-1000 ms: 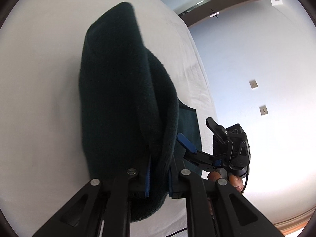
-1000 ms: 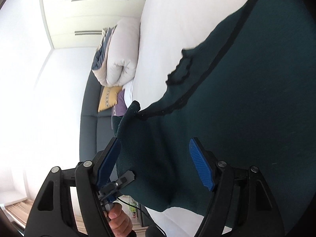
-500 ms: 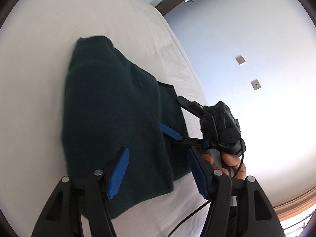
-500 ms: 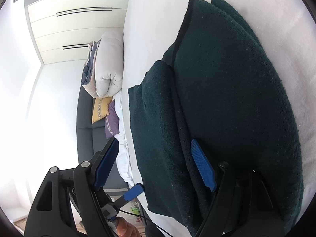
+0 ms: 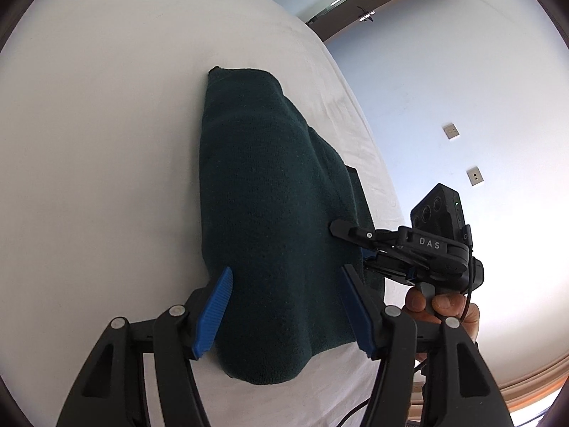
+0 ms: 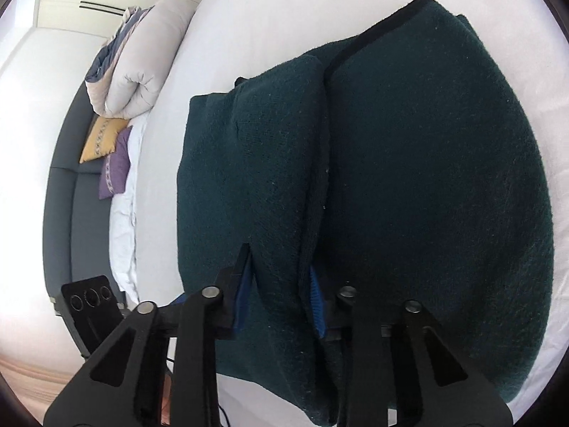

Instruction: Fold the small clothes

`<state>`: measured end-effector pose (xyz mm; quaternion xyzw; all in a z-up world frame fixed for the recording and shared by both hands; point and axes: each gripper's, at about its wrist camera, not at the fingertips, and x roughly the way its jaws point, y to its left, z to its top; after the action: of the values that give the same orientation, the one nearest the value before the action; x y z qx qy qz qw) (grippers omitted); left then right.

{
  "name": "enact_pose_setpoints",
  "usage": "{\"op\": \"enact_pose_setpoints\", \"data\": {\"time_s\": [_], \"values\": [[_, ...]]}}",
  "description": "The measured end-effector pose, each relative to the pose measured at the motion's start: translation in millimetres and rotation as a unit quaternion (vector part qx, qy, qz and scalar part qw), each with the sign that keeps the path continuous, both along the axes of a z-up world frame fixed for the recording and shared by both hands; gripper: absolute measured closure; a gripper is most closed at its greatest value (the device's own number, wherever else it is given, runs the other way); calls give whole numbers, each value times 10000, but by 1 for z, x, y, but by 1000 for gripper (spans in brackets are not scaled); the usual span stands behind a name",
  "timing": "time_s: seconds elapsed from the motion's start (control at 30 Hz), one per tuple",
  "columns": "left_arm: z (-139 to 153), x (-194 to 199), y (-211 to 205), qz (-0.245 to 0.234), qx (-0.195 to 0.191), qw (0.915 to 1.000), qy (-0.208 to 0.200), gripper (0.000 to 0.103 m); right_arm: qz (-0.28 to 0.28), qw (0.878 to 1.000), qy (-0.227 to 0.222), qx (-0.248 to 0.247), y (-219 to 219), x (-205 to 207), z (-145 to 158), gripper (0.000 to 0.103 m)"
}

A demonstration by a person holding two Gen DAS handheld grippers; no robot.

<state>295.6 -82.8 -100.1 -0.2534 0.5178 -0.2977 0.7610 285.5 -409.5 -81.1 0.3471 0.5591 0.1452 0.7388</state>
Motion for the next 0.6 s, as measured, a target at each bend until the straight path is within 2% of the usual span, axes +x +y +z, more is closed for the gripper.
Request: {"op": "enact_pose_setpoints", "data": {"time_s": [0.07,0.37,0.6], "values": [[0,0,-2,-15,9,10000,-1,40,24,9996,-99,-253,-3,-2,7,88],[11,-4,-36,-337,121,9993,-122,40,-106,9936,-526,-995,-48,-5,47,89],[11,-3,-75,-647,302,9972,-200,40,-291,9911,-384,-1239,-86,-3,35,89]]}}
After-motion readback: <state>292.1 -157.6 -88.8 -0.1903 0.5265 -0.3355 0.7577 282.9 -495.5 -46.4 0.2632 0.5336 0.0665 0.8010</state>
